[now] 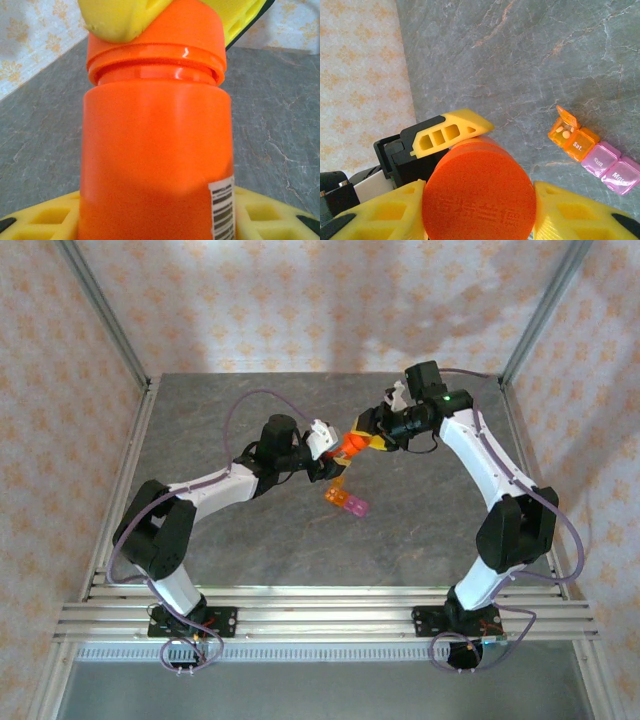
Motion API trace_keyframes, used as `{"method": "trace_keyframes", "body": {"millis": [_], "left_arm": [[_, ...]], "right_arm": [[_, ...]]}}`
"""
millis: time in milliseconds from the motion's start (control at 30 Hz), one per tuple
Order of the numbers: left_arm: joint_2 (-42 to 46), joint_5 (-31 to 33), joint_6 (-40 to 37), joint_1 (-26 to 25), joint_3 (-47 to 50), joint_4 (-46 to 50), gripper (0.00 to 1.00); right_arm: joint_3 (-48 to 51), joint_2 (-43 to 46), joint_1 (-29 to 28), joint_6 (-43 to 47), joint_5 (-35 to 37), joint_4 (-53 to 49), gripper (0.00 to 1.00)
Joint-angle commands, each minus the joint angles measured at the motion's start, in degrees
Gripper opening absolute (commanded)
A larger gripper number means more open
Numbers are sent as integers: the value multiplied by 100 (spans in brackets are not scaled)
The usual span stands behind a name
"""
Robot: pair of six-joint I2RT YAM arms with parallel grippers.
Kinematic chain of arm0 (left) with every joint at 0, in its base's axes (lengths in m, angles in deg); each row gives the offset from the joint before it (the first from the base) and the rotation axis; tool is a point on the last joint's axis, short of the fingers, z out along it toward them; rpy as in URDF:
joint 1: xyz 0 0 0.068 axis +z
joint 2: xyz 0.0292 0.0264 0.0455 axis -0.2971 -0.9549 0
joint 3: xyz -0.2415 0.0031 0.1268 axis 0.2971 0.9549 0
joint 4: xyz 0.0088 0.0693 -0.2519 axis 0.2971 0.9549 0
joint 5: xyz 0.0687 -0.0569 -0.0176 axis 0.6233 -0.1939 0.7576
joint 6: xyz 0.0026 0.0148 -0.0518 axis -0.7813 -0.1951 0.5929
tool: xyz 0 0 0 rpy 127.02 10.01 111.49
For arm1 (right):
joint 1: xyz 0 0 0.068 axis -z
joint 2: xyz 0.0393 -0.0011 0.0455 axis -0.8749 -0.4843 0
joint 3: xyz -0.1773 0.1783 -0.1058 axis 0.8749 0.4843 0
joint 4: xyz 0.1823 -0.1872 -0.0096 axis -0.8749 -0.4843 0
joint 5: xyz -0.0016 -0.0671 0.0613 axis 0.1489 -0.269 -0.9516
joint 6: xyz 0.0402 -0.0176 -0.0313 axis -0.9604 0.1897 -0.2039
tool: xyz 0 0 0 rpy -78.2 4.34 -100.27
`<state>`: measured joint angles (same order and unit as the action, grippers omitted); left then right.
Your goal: Sort the pills into containers
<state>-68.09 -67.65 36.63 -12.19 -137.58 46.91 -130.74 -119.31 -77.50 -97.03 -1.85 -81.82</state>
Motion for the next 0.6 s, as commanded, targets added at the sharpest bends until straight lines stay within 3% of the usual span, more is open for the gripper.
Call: {"method": "trace_keyframes", "body": {"millis": [0,267,567], "left_arm": [[-28,-351,-111,-173,-240,-549,0],[-68,-306,-124,-175,-215,-538,0],[-56,-294,-122,-176,-149,-551,0]], "right_arm": [[28,12,-225,-185,-262,276,48],[-158,22,-225,-65,-152,80,57],[-559,-38,-179,-63,86,35,77]]}}
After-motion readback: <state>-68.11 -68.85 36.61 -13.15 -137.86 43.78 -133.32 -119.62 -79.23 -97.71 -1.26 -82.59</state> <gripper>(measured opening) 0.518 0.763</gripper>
